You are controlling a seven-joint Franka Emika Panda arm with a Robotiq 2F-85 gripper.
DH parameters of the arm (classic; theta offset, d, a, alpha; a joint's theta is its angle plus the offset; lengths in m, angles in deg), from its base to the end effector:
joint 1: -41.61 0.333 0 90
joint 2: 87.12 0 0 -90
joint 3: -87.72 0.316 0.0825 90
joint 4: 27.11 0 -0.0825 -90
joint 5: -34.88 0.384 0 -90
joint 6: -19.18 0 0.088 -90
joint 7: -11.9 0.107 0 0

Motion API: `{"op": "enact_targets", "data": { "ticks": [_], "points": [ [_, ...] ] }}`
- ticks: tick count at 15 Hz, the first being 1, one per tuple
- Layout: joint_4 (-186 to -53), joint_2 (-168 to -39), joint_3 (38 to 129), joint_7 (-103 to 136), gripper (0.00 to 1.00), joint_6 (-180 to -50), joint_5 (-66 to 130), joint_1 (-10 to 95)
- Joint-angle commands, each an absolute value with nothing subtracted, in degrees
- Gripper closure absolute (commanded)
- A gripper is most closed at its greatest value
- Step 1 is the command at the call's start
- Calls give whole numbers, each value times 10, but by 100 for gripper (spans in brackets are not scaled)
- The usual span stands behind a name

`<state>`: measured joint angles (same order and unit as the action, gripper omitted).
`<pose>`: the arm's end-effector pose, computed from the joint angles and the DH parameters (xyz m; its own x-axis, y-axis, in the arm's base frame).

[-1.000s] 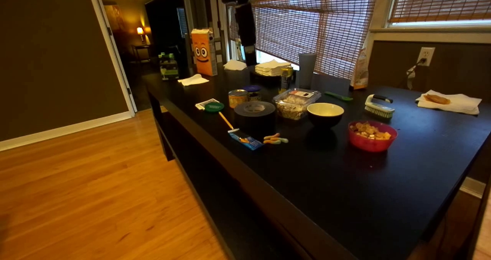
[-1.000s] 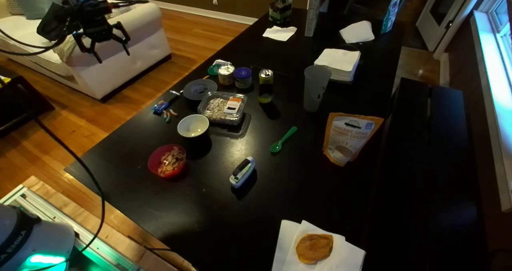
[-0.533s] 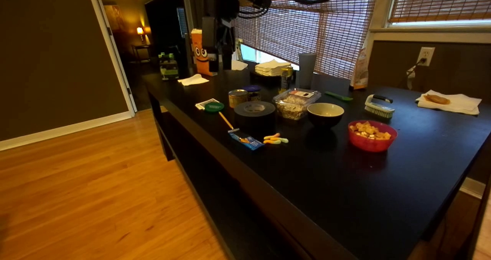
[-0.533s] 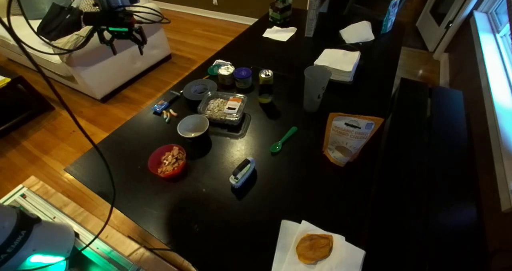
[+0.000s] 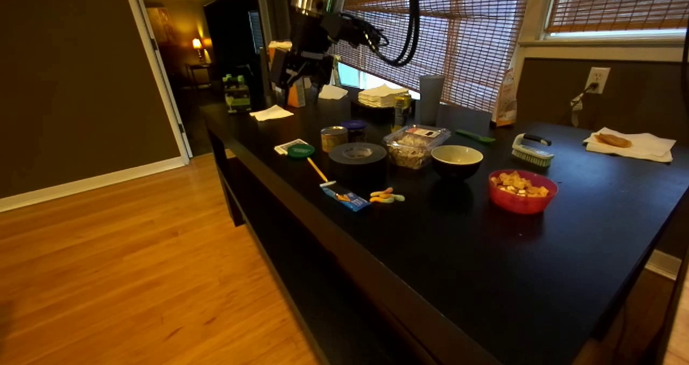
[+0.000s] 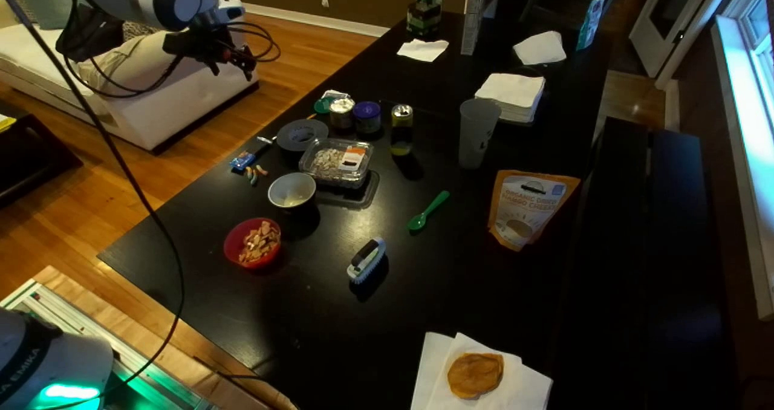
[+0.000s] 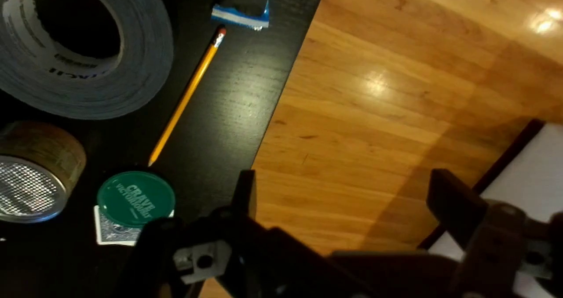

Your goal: Put the pencil in the middle of the tape

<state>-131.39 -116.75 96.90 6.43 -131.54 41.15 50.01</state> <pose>0.6493 0.1921 0.2866 0.9227 0.2470 0.2960 0.2950 -0.9467 -0.1296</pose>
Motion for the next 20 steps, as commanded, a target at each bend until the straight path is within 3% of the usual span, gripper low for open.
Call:
{"op": "enact_targets", "data": {
  "ticks": [1,3,4,11,20],
  "points": [
    [-1323,-1195,906,200,0,-1381,366,557],
    [-1323,-1211,853,279,0,-1369,330,597],
    [-1320,-1200,902,210,0,-1362,357,555],
    [-1317,-1217,875,266,0,-1359,346,582],
    [-1194,-1329,841,349,0,-1346,337,630]
  ]
}}
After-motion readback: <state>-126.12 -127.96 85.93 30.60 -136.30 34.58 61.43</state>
